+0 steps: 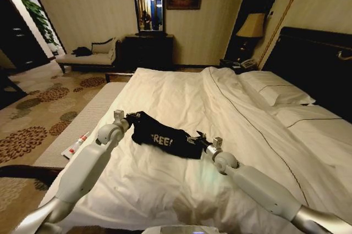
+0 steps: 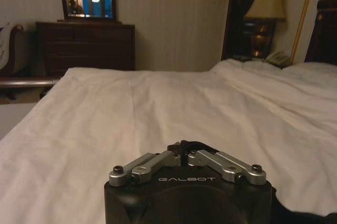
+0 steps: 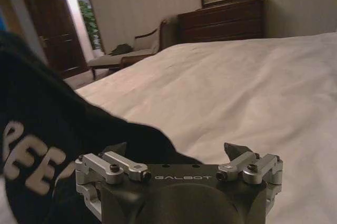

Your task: Fold the clothes on the bed.

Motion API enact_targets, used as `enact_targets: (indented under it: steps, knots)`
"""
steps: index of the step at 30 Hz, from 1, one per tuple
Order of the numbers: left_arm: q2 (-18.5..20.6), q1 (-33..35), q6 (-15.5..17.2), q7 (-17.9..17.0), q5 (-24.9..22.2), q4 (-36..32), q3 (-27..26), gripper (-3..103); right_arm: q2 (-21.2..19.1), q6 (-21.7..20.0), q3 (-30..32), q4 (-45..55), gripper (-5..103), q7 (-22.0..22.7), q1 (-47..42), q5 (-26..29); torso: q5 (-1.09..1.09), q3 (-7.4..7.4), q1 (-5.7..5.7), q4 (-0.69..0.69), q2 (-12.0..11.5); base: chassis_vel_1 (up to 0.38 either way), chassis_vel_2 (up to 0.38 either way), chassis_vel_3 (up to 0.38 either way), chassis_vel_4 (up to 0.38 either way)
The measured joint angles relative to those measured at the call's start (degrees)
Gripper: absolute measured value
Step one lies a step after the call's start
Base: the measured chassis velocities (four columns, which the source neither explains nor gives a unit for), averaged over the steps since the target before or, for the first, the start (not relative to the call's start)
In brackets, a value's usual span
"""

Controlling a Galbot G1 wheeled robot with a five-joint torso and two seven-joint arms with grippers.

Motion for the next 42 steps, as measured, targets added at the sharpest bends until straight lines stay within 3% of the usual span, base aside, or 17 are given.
enact_targets:
  steps: [7, 10, 14, 21, 24, 28, 42]
  knots:
    - [0.3, 0.0, 0.1, 0.0, -0.4, -1.2, -0.3, 1, -0.4, 2.1, -1.1, -2.0, 100, -6.8, 0.5, -0.2, 0.01, 0.0, 0.0, -0.03, 0.0, 0.0, 0.0, 0.0, 0.0]
    - [0.6, 0.2, 0.2, 0.0, -0.5, -1.7, -0.4, 1, -0.2, 3.6, -1.9, -4.6, 100, -13.2, 2.0, -0.5, 0.0, 0.0, 0.0, -0.01, 0.0, 0.0, 0.0, 0.0, 0.0]
    - [0.7, 0.4, 0.3, 0.0, -0.5, -2.0, -0.3, 1, 0.9, 3.5, -2.6, -7.0, 100, -16.0, 3.6, -0.6, 0.0, 0.0, 0.0, -0.01, 0.0, 0.0, 0.0, 0.0, 0.0]
    - [0.9, 0.4, 0.4, 0.0, -0.5, -2.5, 0.1, 1, 2.3, -2.6, -3.4, -7.0, 100, -12.3, 5.7, 4.4, 0.0, 0.0, 0.0, -0.01, 0.0, 0.0, 0.0, 0.0, 0.0]
    - [1.2, 0.3, 0.5, 0.0, -0.5, -2.9, 0.2, 1, 2.9, -8.0, -4.3, -7.1, 100, -6.3, 7.2, 4.8, 0.0, 0.0, 0.0, -0.01, 0.0, 0.0, 0.0, 0.0, 0.0]
    - [1.5, 0.4, 0.5, 0.0, -0.5, -3.2, 0.2, 1, 3.0, -11.4, -4.6, -7.1, 100, -2.8, 8.0, 6.2, 0.0, 0.0, 0.0, -0.02, 0.0, 0.0, 0.0, 0.0, 0.0]
    - [2.0, 0.9, 0.5, 0.0, -0.5, -4.1, 0.0, 1, 2.8, -14.4, -4.8, -6.4, 100, 0.6, 8.7, 8.6, 0.0, 0.0, 0.0, -0.02, 0.0, 0.0, 0.0, 0.0, 0.0]
